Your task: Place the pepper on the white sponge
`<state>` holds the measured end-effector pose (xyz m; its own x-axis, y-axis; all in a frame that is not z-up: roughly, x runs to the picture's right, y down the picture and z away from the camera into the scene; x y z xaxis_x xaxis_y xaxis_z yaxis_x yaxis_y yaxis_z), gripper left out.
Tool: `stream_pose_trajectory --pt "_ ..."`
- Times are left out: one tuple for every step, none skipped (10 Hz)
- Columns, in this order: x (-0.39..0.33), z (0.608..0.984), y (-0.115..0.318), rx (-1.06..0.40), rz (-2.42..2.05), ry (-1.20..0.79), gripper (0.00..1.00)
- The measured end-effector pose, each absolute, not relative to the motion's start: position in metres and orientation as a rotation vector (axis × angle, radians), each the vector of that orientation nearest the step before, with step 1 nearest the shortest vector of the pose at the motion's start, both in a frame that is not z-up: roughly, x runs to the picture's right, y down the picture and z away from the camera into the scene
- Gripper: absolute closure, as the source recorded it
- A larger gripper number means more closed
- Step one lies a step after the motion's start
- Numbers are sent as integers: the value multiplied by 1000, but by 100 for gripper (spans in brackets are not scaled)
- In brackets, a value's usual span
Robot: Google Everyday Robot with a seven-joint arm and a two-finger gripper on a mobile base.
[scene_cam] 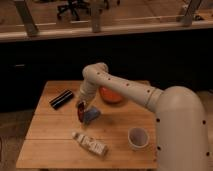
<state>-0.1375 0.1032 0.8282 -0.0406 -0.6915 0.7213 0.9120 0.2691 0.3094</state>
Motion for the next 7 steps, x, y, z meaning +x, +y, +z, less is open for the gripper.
stream_pose_trajectory --pt "-134 830 103 -297 -1316 -931 96" --pt "-130 832 103 -297 -1304 -930 96" --pt "-128 834 104 -298 -1299 -930 96" --pt "-127 835 104 -296 -1293 -930 96" --pt "-126 837 105 -294 -1287 -930 96" --pt "-122 839 105 -293 -1276 -927 96" --pt "-120 841 105 -293 -1265 -924 96"
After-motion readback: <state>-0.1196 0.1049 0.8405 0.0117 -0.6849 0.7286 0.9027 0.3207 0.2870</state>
